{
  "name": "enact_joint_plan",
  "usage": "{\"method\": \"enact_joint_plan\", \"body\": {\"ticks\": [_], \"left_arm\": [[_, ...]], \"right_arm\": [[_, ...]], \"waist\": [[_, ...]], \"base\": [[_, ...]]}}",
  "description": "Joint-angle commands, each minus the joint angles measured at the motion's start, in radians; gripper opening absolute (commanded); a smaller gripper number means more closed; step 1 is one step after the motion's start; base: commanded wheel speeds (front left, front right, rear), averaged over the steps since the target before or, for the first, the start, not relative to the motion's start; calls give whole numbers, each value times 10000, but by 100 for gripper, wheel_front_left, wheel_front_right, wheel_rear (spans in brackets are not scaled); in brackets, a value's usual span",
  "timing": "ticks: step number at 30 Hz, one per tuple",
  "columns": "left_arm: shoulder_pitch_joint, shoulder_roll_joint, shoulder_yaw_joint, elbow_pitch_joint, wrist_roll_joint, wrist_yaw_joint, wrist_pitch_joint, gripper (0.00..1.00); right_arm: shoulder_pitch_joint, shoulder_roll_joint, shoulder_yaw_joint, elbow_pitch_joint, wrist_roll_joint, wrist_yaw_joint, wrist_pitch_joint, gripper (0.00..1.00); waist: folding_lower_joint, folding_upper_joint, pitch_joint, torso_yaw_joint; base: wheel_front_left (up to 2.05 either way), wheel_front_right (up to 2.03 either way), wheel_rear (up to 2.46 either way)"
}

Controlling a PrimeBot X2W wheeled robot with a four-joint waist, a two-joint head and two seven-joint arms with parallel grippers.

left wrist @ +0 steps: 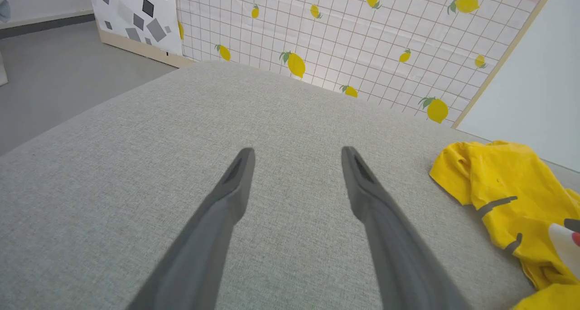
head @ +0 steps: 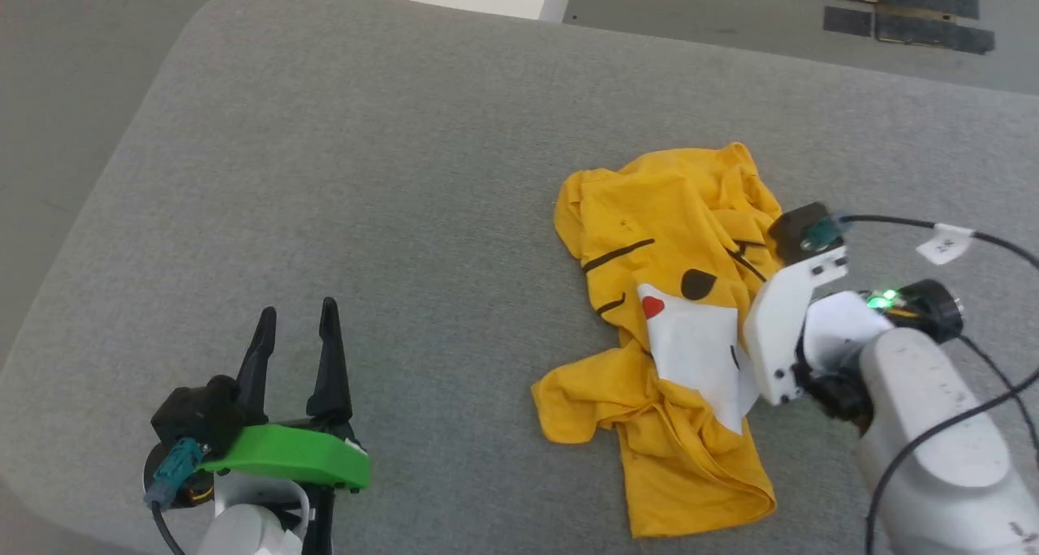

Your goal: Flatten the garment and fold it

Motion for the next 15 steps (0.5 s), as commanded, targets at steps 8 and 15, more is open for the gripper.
{"method": "enact_joint_plan", "body": {"ticks": [8,15], "left_arm": [[28,-142,124,197,234,-220,-47,100],[215,-213,127,458,155,-323,-47,100]], "right_arm": [[551,-891,-2539,-1415,-180,-21,-762,0],[2799,-394,-4948,-1998,-784,-21,320,0]], "waist": [[-1,0,-683,-795],[-1,0,-1048,-850]], "base": [[0,0,0],[0,0,0]]}}
